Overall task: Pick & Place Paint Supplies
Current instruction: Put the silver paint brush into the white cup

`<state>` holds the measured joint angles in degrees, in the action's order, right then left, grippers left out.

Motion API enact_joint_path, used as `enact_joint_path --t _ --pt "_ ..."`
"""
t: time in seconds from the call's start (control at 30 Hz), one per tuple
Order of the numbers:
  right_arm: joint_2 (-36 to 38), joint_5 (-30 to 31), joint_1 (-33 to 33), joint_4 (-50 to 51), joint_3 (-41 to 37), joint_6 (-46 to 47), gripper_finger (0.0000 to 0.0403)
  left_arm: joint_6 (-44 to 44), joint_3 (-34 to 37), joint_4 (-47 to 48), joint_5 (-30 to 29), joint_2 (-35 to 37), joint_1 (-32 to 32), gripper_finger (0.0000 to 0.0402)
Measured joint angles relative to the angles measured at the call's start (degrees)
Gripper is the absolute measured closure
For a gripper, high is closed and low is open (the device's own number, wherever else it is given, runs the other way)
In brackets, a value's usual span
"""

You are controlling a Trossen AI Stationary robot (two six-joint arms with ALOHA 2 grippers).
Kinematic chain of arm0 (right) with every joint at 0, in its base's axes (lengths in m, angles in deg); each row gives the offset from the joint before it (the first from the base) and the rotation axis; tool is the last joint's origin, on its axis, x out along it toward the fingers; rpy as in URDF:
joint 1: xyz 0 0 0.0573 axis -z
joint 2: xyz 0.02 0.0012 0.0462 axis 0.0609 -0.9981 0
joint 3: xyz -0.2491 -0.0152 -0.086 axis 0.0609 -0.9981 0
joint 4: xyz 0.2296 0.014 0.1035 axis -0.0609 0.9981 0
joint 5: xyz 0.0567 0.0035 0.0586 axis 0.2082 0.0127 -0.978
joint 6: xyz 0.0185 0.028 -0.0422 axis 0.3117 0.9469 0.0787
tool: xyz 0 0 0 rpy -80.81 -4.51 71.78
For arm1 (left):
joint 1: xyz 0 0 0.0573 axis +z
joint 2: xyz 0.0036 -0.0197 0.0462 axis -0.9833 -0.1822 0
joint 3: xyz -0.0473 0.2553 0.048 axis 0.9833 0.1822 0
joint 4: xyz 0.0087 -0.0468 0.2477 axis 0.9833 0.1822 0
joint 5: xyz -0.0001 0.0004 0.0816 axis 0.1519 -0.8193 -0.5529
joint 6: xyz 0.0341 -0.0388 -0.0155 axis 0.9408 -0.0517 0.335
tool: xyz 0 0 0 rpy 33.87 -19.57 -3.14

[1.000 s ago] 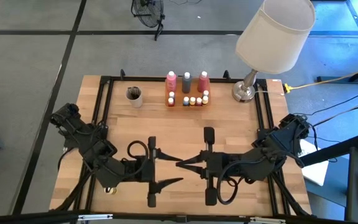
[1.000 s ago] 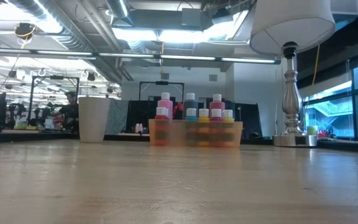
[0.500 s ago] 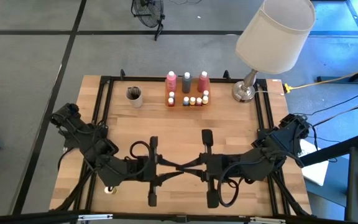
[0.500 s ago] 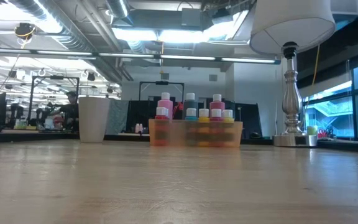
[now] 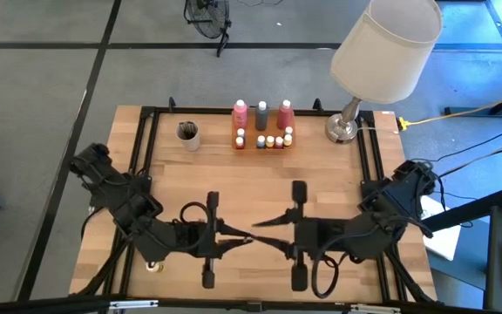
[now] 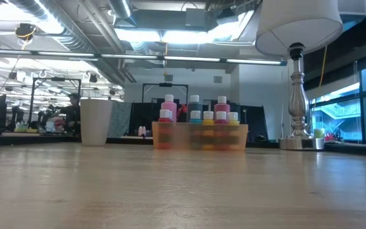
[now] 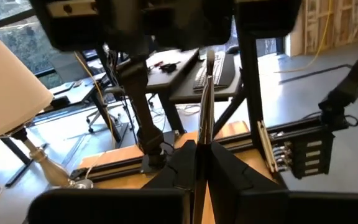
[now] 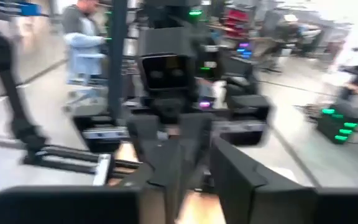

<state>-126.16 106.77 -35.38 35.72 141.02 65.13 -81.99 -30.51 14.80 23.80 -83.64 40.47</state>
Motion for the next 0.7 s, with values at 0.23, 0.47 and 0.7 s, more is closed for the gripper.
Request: enact_joint_path --t 0.23,0.47,0.7 --pt "0.36 16.0 -3.21 0.1 0.01 0.23 0.0229 3.39 0.0 5.04 -10.03 3.06 -1.85 0.0387" --pt "0.47 30.31 -5.17 1.79 -0.01 -1.49 0.0218 -0.62 0.0 12.94 -12.19 8.41 -1.5 0.0385" --pt "1.45 39.07 -7.17 4.5 0.01 -10.1 0.0224 -8.22 0.0 27.43 -20.42 13.93 1.08 0.0384"
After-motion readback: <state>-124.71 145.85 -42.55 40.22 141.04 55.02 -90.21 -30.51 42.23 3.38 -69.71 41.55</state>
